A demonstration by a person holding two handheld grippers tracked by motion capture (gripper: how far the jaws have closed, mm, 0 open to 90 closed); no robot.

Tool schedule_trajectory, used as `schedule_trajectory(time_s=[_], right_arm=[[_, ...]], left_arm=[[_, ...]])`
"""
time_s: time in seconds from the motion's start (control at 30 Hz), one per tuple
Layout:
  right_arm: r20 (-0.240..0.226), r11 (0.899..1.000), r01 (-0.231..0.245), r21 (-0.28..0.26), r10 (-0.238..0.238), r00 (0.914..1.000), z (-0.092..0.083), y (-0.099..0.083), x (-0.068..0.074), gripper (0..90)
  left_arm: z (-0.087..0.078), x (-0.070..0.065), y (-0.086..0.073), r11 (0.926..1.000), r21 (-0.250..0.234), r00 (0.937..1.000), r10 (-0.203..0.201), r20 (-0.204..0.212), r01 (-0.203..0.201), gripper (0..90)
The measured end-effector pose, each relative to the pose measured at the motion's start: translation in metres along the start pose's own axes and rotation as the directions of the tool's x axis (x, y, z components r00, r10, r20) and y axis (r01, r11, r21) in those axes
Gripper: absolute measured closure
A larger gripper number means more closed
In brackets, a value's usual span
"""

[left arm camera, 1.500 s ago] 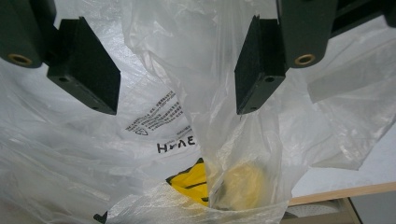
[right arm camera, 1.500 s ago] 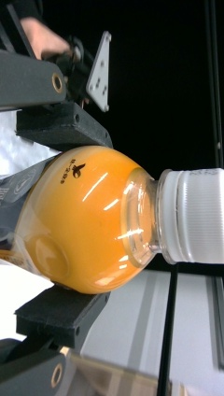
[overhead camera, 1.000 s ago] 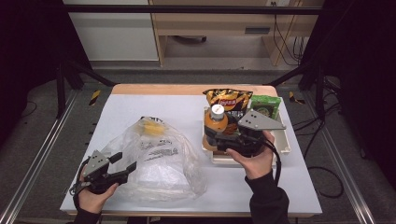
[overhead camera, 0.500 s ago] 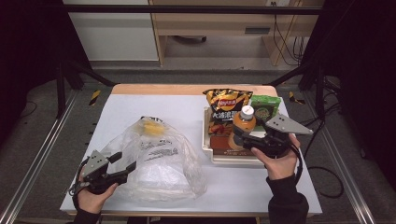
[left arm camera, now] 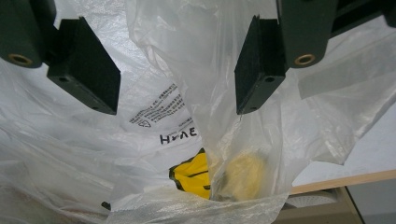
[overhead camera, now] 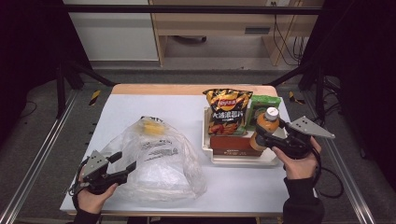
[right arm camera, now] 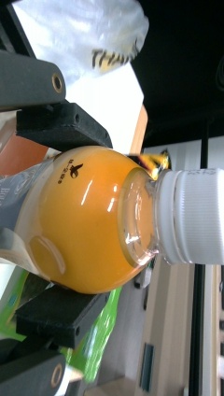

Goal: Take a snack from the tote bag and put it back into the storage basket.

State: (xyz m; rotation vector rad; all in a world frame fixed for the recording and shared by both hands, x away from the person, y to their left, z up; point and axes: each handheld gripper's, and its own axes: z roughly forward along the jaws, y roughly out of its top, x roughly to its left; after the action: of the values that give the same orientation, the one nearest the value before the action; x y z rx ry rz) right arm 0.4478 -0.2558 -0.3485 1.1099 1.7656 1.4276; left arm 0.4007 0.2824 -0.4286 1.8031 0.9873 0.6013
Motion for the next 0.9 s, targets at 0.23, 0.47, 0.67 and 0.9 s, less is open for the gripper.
schedule_trajectory(time_s=[0.23, 0.47, 0.67, 0.9], right_arm=[[0.049, 1.0, -0.019, 0.019, 0.018, 0.9987, 0.002, -0.01, -0.023, 30.6], [0.087, 0.998, -0.034, 0.047, 0.03, 0.9958, 0.007, -0.022, -0.043, 30.6], [0.111, 0.996, -0.048, 0.073, 0.04, 0.9931, 0.008, -0.032, -0.053, 30.6], [0.116, 0.996, -0.045, 0.074, 0.036, 0.9926, 0.008, -0.033, -0.056, 30.6]], left_arm=[[-0.001, 0.0, 0.001, 1.0, -0.007, 1.0, -0.002, 0.0, 0.002, 30.8], [-0.001, 0.0, 0.001, 1.0, -0.004, 1.0, -0.001, -0.001, 0.001, 30.7], [-0.001, -0.001, 0.001, 1.0, -0.003, 1.0, 0.0, 0.0, 0.0, 30.8], [-0.001, -0.001, 0.001, 1.0, -0.004, 1.0, 0.001, 0.001, -0.001, 30.7]])
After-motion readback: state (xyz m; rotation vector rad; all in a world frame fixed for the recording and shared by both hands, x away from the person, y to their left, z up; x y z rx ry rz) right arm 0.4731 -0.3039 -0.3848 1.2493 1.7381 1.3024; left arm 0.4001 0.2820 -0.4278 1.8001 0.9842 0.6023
